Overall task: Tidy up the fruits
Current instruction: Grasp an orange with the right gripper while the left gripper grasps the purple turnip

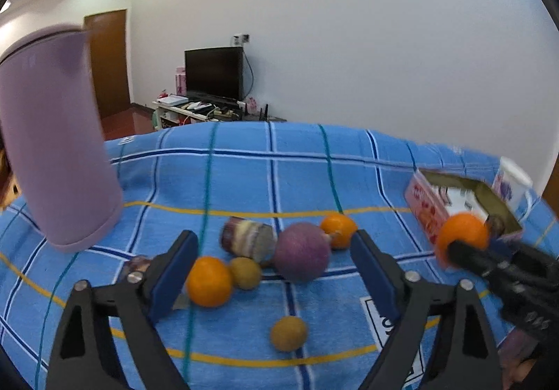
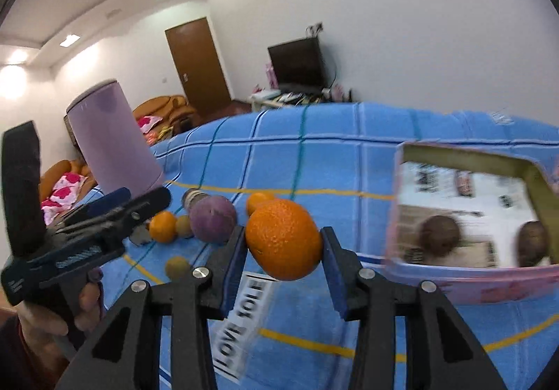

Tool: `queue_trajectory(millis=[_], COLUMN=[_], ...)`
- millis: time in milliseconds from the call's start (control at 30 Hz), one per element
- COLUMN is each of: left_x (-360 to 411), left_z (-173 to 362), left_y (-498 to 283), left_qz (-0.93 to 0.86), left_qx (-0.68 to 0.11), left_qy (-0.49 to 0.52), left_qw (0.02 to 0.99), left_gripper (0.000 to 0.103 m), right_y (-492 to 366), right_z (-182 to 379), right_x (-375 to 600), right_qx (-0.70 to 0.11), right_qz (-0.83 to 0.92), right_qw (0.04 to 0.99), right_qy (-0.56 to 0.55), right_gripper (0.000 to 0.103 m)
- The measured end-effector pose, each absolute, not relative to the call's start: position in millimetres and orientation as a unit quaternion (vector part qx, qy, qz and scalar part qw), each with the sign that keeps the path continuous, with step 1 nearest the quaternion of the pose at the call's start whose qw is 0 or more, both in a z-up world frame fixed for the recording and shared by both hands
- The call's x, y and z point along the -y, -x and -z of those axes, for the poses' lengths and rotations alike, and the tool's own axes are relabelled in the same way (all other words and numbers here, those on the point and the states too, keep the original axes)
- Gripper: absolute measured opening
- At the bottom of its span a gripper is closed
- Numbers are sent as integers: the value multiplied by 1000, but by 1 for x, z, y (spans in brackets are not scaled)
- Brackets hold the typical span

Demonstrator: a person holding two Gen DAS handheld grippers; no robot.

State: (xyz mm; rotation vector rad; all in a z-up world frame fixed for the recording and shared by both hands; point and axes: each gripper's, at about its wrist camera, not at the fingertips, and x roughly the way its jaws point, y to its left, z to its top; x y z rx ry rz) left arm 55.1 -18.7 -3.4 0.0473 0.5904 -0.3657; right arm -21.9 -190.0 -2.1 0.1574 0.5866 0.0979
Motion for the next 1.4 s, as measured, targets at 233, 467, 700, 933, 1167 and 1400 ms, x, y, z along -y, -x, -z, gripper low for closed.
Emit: queue_trajectory(millis=[233,467,700,933,1167,1400], left_x=[62,71,62,63,71,89], left_z=[14,33,33,8,2,-2], left_y=[-68,-97,-96,-55,-37,-21], left_qz=[172,128,130,106,99,103], left_qx=[-327,-398,-401,-294,-279,-277], left_qy=[-78,-56,-26,-47,-52,-59], left_qw=[926,907,906,949,954,954], left_gripper=[63,55,50,50,50,50], right_y=[31,33,30,36,40,47], right_z=[-1,-4,-1,-5,-10,-19], right_x=[204,210,211,211,209,206], right_qx=[-275,-271,-277,-249,-227,-203], right_qz=[-37,-44,-48,-20,6,22], right_qw=[957,957,955,965,973,979], right_qy=[-80,-91,-96,-74,-43,-8], right_gripper=[44,44,44,44,44,44])
